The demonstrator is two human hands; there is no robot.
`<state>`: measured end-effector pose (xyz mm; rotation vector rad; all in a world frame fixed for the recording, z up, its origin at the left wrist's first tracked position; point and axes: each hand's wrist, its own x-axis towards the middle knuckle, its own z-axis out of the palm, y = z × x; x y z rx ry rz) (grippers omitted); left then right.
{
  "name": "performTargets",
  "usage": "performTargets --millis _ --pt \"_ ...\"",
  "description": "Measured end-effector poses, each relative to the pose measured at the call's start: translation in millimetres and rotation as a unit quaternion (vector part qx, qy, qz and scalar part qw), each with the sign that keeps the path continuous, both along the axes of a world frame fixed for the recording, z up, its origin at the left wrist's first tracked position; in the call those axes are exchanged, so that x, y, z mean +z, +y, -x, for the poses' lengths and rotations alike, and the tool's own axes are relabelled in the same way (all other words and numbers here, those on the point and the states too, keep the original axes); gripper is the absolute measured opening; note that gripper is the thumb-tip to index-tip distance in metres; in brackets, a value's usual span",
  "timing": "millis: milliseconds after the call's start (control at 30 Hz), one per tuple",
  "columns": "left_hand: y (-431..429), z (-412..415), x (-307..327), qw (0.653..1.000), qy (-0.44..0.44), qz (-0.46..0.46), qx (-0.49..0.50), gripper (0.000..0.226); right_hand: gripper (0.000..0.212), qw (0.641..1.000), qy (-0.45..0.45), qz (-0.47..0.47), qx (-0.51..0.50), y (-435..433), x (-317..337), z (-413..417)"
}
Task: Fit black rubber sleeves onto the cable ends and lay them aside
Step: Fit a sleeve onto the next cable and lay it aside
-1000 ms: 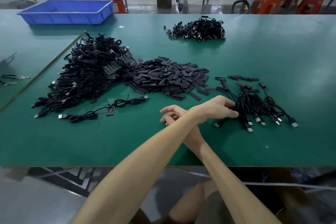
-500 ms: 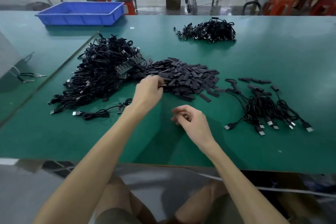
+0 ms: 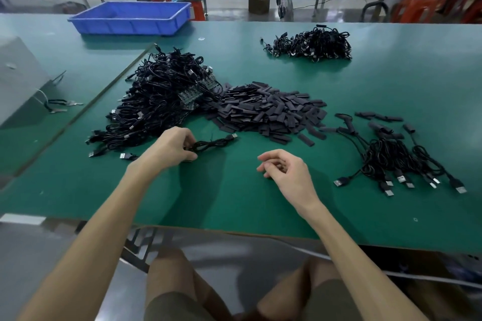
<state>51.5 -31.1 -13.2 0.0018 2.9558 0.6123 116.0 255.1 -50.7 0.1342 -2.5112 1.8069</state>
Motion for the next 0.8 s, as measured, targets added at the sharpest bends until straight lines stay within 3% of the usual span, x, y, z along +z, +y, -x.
performTargets --millis 67,267,433,567,700,800 --pt "10.3 -5.0 0.3 0.997 0.022 -0.071 -0.005 0.025 0.019 1.0 0.0 -0.003 0.002 0.4 0.6 -0.6" --pt "57.6 -24.6 0.5 0.966 0.071 -0.246 -0.025 0.026 0.012 1.0 -0.001 0.0 0.015 0.5 -1.5 -0.1" --pt "94.7 -37.7 -1.5 0.917 0.089 -0.387 -0.03 0.028 0.059 0.999 -0.021 0.006 0.035 0.8 -4.3 2.1" --pt "107.2 -38.6 -6.4 0.905 0.047 -0.422 -0.02 0.022 0.068 0.999 -0.017 0.038 0.032 3.4 -5.8 3.5" --pt "100.3 -40.2 -7.2 0.908 0.008 -0.417 -0.043 0.015 0.049 0.999 -0.004 0.001 0.036 3.0 -3.2 3.8" --pt "99.6 -43.5 -8.8 0.945 0.026 -0.319 -0.073 0.007 0.041 1.0 0.005 0.004 0.02 1.7 -3.1 3.2"
